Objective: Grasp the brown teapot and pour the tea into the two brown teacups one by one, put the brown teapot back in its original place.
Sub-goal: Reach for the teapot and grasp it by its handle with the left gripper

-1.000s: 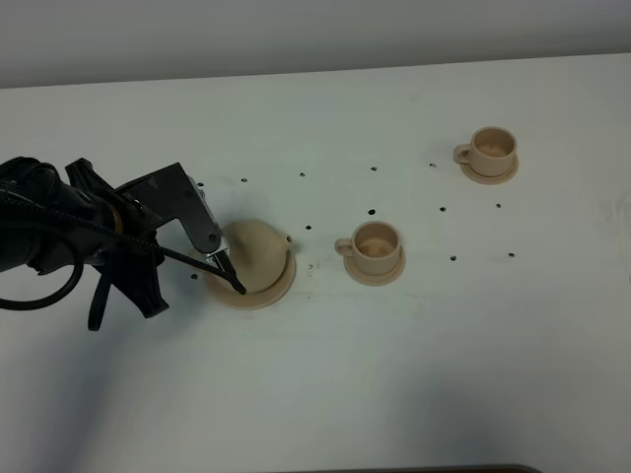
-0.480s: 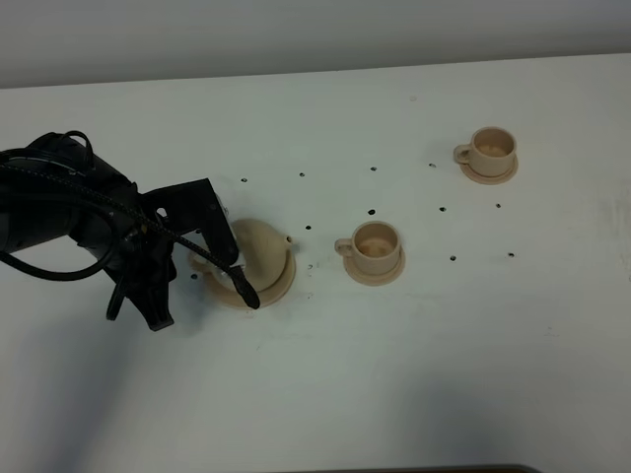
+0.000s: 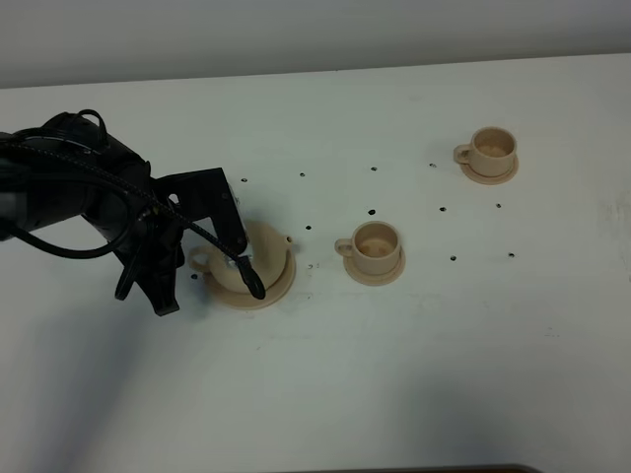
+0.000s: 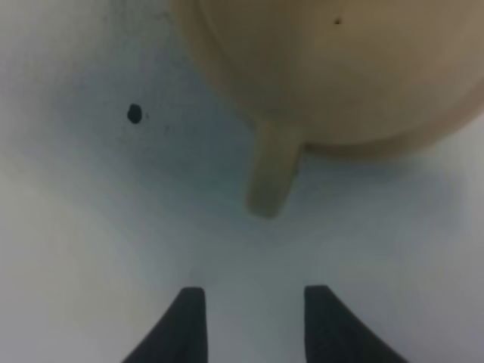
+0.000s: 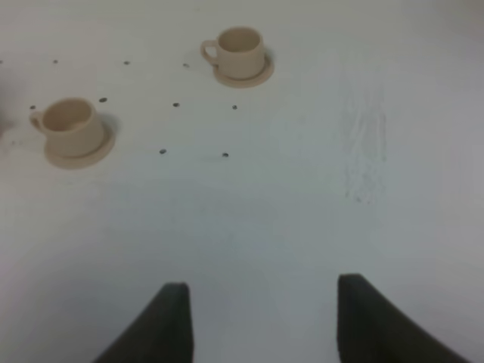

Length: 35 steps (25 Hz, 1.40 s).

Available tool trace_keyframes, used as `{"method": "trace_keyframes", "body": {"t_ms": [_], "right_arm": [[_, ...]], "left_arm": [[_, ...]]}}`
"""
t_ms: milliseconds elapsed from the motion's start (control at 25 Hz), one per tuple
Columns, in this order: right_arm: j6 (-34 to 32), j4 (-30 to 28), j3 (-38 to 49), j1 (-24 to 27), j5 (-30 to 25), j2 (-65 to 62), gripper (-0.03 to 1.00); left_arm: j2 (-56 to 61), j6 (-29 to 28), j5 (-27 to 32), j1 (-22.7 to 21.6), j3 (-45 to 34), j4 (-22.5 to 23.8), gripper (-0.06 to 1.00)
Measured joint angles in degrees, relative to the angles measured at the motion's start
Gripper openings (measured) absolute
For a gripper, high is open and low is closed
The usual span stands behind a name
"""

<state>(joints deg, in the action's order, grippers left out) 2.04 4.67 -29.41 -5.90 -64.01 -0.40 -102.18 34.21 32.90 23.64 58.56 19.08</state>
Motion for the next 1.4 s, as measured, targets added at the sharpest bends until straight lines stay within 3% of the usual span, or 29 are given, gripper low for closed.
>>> {"method": "trace_keyframes", "body": {"t_ms": [1400], "right_arm": [[0.00, 0.00, 0.00, 0.00, 0.00, 0.00, 0.42]], "left_arm": [[-6.16, 14.08, -4.00, 0.00, 3.54, -3.62, 0.32]]}}
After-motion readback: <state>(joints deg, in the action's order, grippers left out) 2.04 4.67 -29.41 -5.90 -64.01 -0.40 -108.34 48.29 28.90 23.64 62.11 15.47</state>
